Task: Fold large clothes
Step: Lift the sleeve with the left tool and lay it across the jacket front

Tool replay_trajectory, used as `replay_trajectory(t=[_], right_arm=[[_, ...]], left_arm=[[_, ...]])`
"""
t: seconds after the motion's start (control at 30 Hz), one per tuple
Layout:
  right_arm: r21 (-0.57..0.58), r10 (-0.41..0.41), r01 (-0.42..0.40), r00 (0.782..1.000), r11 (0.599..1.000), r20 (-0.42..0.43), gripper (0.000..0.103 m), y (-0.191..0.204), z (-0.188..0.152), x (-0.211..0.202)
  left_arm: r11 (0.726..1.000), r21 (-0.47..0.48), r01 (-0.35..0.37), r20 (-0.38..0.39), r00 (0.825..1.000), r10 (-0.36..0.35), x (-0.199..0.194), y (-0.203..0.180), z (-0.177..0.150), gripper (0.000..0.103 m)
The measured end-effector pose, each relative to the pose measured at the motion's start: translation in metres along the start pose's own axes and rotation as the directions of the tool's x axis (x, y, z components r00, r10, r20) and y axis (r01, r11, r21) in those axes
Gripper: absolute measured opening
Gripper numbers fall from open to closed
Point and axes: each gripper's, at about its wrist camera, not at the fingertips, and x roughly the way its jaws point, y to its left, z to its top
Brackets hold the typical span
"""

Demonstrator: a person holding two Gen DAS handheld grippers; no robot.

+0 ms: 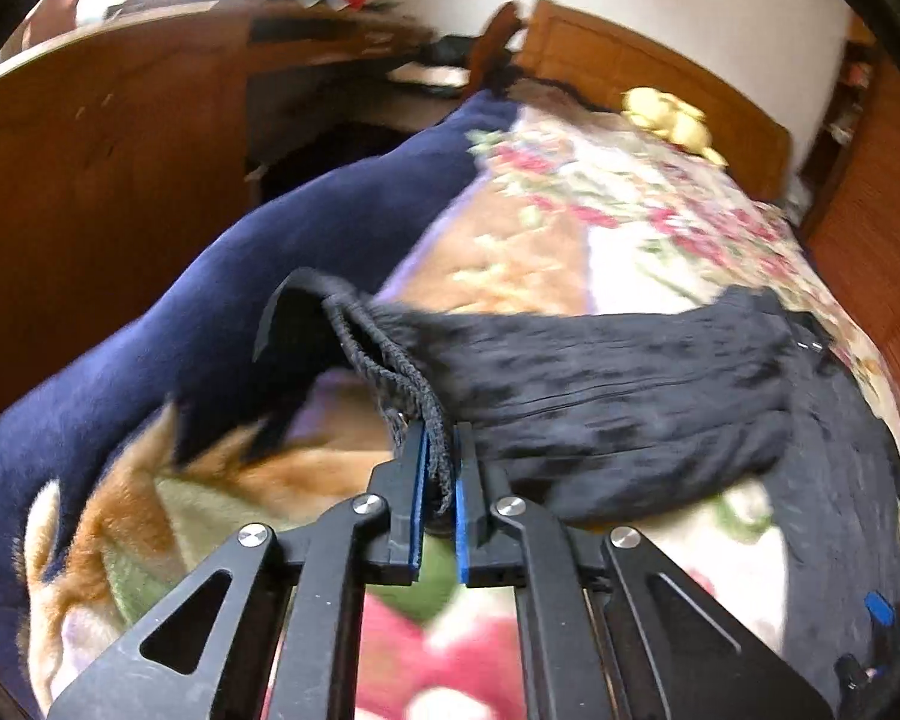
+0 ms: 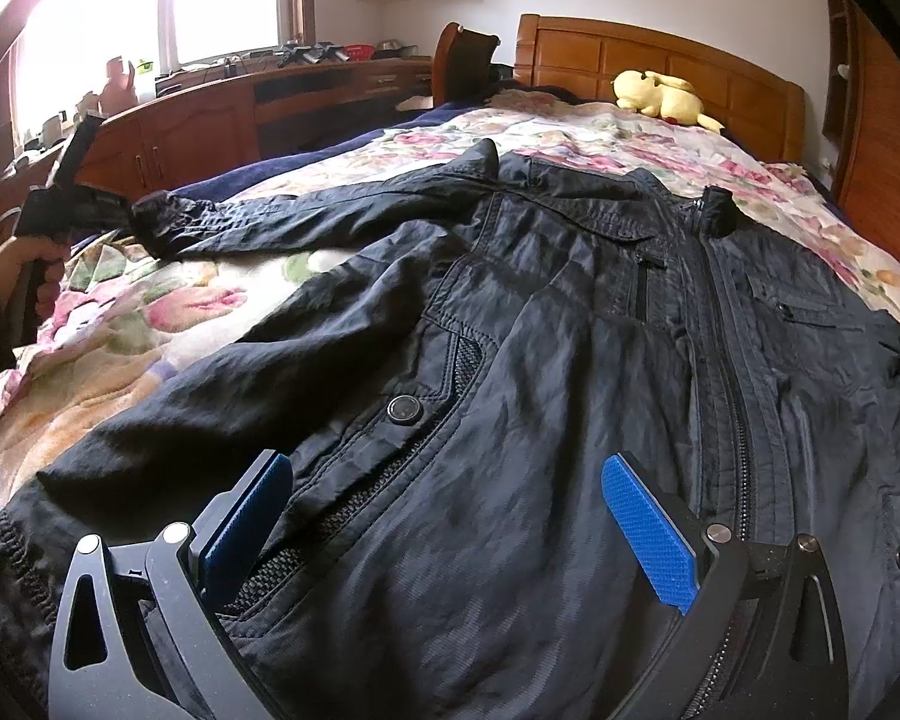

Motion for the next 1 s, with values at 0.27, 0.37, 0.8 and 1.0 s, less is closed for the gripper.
replay_trajectory(t=[0.27,0.37,0.8,1.0], right_arm=[[0.066,0.039,-0.038,0.999,0.997,-0.006,0.103,-0.019,0.001,-0.017],[0.072,0.014,-0.018,0.999,0.997,0.053,0.103,-0.033,-0.003,-0.051],[0.145,-0.155,0.139,0.983,0.98,0.103,0.103,-0.089,-0.043,-0.13],[0.14,-0.146,0.134,0.986,0.981,0.078,0.103,-0.086,-0.041,-0.13]], left_arm=[[0.959,0.247,0.14,0.06,0.985,-0.159,-0.068,-0.139,0.019,0.008],[0.922,0.329,0.205,0.061,0.97,-0.237,-0.088,-0.192,0.019,0.008],[0.847,0.452,0.28,-0.018,0.952,-0.305,-0.102,-0.285,-0.039,0.008],[0.854,0.427,0.297,-0.06,0.952,-0.3,-0.095,-0.28,-0.079,0.029]])
